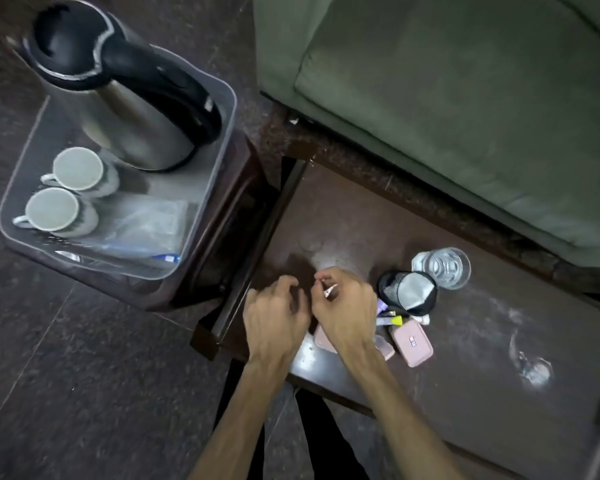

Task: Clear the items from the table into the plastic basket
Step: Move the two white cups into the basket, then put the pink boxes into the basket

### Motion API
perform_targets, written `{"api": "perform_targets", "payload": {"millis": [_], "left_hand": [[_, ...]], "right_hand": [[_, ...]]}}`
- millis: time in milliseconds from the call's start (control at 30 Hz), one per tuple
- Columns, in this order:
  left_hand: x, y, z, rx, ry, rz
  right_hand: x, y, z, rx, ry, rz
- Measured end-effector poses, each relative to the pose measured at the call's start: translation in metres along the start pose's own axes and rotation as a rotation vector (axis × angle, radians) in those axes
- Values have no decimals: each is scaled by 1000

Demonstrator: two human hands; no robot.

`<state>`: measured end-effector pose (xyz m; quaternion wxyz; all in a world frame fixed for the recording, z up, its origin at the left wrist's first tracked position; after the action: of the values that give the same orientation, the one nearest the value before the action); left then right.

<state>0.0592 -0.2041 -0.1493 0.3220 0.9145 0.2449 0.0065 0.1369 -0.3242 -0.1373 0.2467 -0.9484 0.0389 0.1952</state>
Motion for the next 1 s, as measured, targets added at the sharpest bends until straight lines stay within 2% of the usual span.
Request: {"api": "perform_targets", "payload": {"millis": [100,200,300,400,533,633,733,833,933,1000], "left_hand": [[-23,2,47,-3,-232,-72],[-47,-3,78,-30,-322,-175],[-64,-5,97,-40,-336,-270],[-73,-4,110,-59,-322,-326],[-74,-1,117,-65,-287,-313],[-72,-1,116,-64,-274,-295],[-71,-4,111,-66,-278,-267],[-70,-9,103,-70,-263,-264],[-69,-15,96,-89,-262,-262],[-70,-21,93,-94,-273,-266]], "right_hand": [[-12,59,-11,-38,11,185],[-28,116,-23,-53,46,418],[-46,163,-37,-35,112,597],[-61,195,-44,3,163,700],[-74,215,-26,57,59,823],[-76,223,-11,240,-7,893],[-75,222,-2,348,-33,911],[-71,215,1,359,-57,853],[-67,203,-4,220,-91,721],[-63,190,-3,-11,-144,544]]}}
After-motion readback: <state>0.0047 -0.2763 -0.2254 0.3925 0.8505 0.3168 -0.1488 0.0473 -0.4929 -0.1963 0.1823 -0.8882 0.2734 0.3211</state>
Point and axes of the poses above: each hand's wrist, its own x-axis towards the middle knuckle, its own z-axis out of the palm, y = z × x, the point moved 7 cm from there along x, towards the middle knuckle, and after that the axes turned 8 degrees about z, right-handed, at the moved point
